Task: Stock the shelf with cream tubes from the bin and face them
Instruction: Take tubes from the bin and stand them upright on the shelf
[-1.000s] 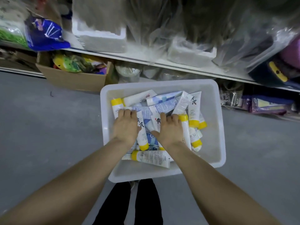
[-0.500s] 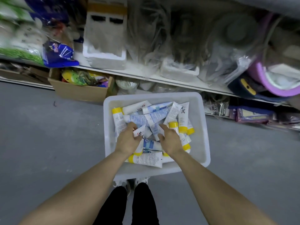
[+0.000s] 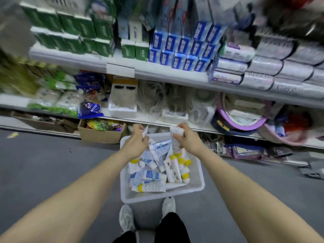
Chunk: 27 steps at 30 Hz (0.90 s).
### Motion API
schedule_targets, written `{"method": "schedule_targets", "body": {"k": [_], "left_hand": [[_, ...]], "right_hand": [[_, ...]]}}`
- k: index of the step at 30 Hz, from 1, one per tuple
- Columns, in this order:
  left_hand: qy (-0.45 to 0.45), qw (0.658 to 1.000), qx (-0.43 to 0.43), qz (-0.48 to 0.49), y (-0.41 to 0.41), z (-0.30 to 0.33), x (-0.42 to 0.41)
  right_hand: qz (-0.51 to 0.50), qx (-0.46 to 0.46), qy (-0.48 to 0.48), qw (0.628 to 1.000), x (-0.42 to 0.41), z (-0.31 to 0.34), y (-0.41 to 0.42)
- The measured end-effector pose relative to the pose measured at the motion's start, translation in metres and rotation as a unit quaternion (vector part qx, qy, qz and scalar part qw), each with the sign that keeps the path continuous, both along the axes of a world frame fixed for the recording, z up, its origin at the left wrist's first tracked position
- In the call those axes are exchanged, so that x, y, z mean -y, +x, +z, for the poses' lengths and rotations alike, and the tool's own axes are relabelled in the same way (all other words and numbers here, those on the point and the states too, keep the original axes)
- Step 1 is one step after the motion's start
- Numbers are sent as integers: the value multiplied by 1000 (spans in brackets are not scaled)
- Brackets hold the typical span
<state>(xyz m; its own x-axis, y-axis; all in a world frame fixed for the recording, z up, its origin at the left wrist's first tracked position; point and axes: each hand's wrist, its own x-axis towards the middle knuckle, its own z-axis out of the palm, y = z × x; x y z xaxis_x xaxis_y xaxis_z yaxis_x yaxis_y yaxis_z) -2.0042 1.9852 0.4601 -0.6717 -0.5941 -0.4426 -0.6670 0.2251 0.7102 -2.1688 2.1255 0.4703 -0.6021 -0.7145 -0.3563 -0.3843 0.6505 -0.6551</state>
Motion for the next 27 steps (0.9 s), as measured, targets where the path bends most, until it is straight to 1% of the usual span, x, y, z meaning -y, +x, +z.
{"method": "schedule_targets", "body": {"k": [2, 4, 7, 12, 17, 22, 24, 27], "left_hand": [[-7, 1000, -7, -29, -5, 25, 8], [-18, 999, -16, -30, -11, 52, 15], [-48, 998, -33, 12, -22, 98, 19], [-161, 982, -50, 91, -39, 175, 24], [-237, 952, -124, 148, -47, 248, 26], [-266, 925, -200, 184, -41, 321, 37], [-278, 918, -216, 183, -38, 350, 39], [-320, 909, -208, 169, -36, 393, 39]], "right_hand": [[21, -12, -20, 1000, 9, 35, -12], [52, -34, -48, 997, 18, 69, -26], [100, -68, -75, 990, 29, 118, -48], [202, -113, -108, 967, 47, 196, -76], [279, -161, -151, 935, 66, 274, -81], [298, -231, -219, 900, 79, 354, -77], [283, -232, -256, 895, 83, 384, -76], [265, -219, -304, 889, 91, 427, -77]]}}
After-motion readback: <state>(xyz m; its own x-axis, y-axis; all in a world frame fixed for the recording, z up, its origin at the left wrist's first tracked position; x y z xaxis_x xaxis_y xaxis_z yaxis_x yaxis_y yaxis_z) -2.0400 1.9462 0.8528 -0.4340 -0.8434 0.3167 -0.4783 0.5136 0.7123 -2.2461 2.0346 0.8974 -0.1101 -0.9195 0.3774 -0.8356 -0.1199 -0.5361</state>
